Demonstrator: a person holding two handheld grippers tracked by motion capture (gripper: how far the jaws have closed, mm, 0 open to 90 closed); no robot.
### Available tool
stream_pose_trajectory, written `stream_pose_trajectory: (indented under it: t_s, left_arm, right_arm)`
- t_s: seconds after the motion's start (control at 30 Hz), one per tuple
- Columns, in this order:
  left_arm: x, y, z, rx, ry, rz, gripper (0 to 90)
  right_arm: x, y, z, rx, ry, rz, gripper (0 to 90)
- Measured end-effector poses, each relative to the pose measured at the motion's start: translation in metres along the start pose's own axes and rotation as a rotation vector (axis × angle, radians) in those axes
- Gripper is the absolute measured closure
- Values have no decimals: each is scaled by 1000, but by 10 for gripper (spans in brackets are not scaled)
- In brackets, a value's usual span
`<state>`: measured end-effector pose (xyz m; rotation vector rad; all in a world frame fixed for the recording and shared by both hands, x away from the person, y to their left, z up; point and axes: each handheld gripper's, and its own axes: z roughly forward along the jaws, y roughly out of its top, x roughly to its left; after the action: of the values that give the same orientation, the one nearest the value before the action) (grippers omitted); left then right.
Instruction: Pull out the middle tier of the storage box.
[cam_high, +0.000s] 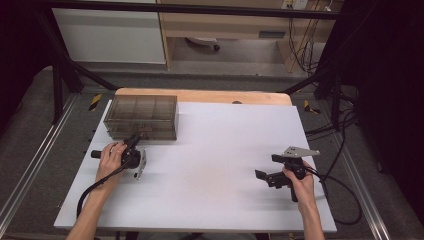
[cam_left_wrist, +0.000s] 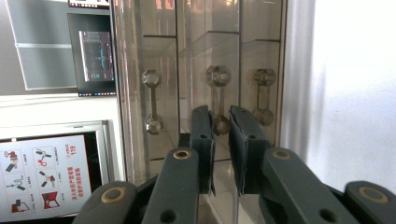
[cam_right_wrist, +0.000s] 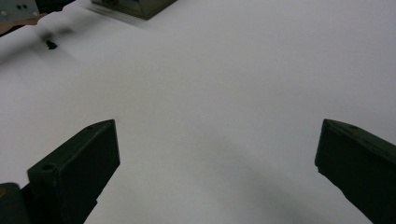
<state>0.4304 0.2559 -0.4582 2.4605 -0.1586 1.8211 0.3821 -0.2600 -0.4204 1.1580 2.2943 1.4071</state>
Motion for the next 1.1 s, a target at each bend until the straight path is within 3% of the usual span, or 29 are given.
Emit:
stream_pose_trajectory:
  t_s: [0.83, 1.03, 1.1]
  left_arm:
    - [-3, -1, -5, -2, 1, -15, 793]
    - [-1, -2, -8, -12, -21, -49, 785]
    - [-1, -2, -9, -25, -29, -60, 734]
  right_arm:
    - [0, 0, 0, -1, 2, -1, 5]
    - [0, 0, 1, 4, 2, -3, 5]
    - [0, -1, 2, 7, 2, -5, 5]
